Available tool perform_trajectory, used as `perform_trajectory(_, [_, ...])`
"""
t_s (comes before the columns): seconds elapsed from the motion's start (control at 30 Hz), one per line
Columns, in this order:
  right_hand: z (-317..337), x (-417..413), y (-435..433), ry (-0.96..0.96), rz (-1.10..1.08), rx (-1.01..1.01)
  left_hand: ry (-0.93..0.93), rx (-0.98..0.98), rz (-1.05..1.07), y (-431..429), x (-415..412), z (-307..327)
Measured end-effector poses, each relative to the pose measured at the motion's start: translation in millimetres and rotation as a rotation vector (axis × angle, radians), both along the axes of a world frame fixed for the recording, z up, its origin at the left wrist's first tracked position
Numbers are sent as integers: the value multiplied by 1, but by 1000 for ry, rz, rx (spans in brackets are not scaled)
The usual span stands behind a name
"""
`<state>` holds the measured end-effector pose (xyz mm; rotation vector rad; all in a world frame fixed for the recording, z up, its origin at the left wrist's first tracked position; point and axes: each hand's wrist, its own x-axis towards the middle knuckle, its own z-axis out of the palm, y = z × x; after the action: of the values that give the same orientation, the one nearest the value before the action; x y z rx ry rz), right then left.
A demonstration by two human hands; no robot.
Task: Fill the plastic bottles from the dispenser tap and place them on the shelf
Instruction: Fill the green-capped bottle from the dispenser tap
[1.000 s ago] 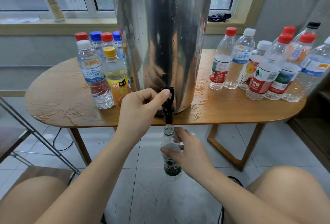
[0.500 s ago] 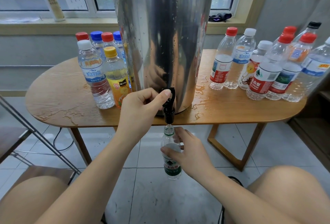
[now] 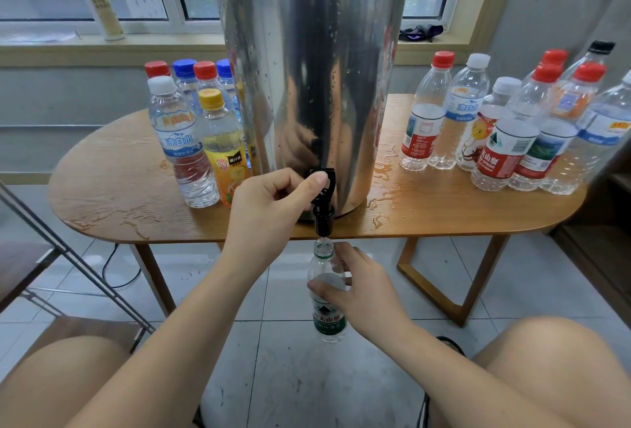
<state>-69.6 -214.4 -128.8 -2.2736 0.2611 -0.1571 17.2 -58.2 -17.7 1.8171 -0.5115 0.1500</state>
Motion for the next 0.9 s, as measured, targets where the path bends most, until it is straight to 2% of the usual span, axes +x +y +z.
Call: perform_trajectory(0.9, [-1, 1, 0, -21, 4, -14, 17, -12, -3, -1, -1, 0])
